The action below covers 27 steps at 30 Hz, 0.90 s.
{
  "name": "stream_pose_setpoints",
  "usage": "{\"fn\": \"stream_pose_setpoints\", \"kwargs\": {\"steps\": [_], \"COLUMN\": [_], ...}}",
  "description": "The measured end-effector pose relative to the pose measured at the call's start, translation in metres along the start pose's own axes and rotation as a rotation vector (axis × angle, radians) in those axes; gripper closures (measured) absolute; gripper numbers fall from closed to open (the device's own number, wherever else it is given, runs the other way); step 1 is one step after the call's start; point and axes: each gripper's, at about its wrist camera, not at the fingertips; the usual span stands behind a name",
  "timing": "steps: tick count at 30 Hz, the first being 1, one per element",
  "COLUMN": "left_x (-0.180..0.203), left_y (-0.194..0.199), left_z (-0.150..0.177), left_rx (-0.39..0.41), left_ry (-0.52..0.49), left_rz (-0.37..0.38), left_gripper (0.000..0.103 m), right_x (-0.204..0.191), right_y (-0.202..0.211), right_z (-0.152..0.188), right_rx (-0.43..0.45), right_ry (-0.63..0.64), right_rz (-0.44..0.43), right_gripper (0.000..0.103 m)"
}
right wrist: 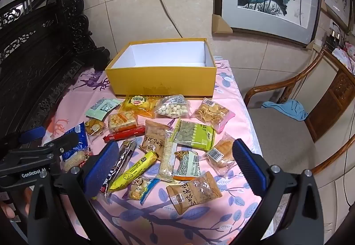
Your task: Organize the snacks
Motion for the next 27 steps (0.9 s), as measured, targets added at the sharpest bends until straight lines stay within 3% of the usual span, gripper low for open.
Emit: {"fn": "stream_pose_setpoints", "kwargs": {"steps": [27], "left_x": [-0.0001], "left_y": [-0.0001], "left_z": [0.0001], "left_rx": [-0.006], "left_ry": [0.003], "left_rz": [0.002], "left_gripper": [0.002], "right_x": [-0.0011], "right_y": [0.0002], "right_z": [0.0], "right_rx": [-0.002], "right_ry": [-0.002], "right_rz": [-0.002], "right_gripper": [0.001]}}
Point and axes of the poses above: each gripper's, at about its wrist camera, not at the fingertips, and y roughly against the way its jaws point, x to its right, z to its underside, and after that the axes turned 4 degrees about z, right-handed
